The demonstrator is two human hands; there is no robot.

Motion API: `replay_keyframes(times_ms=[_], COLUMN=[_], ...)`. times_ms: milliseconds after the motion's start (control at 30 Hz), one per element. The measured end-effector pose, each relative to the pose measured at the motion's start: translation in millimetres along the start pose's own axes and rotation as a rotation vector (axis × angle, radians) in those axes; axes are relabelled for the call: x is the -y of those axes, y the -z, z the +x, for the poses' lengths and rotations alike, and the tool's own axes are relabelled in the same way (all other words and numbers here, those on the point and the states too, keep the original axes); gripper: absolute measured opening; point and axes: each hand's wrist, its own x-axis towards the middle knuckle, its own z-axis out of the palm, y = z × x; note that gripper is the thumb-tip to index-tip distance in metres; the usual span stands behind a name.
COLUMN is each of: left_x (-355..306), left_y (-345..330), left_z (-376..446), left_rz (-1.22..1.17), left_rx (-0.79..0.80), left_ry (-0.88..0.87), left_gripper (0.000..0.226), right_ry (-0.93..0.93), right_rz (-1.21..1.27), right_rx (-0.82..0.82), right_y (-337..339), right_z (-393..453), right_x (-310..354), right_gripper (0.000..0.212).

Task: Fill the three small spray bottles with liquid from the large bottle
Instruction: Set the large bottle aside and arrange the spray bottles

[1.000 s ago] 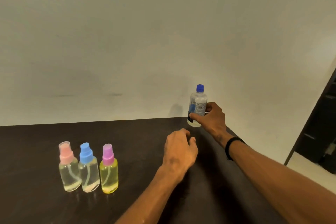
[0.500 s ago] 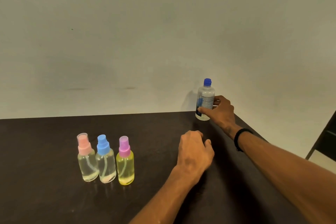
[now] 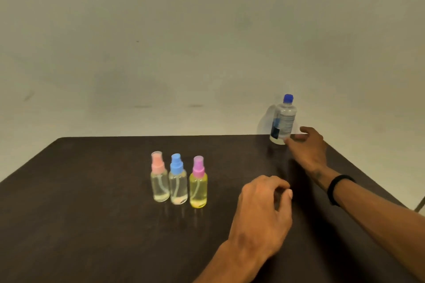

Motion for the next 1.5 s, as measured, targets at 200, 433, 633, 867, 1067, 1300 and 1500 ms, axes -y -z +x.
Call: replay_keyframes(times_ms=[200, 433, 633, 867, 1067, 1300, 1500], left_x=[4.1, 46.5, 84.6, 105.1, 104.5, 106.7, 95.9], left_y=[80.0, 157.7, 166.2, 156.2, 156.6, 163.0, 191.6], left_z=[-59.3, -73.4, -63.1, -52.0, -48.5, -51.3, -59.6], left_rz=[0.048, -0.003, 0.026, -0.013, -0.012, 0.002, -0.016], left_rx=[-0.352, -0.659, -0.345, -0.253, -0.274, -0.311, -0.297], left_ry=[-0.053, 0.321, 0.457, 0.458, 0.469, 0.457, 0.443], left_gripper=[0.011, 0.016, 0.057, 0.055, 0.046, 0.042, 0.042], right_ry=[0.175, 0.294, 0.348, 0.319, 0.293, 0.271, 0.27], right_rz=[0.047, 0.165, 0.181, 0.202, 0.217, 0.196, 0.215], right_rx=[0.253, 0.569, 0.584, 0.601, 0.571, 0.54, 0.471], right_y=[10.5, -4.7, -26.6, -43.8, -47.6, -46.4, -24.9], right_z=[-83.8, -170.5, -192.1, -197.1, -201.1, -200.4, -223.5], right_x=[44.2, 96.3, 103.0, 99.9, 104.0, 103.1, 119.1], right_gripper=[0.05, 0.074, 0.091, 0.085, 0.057, 0.04, 0.033])
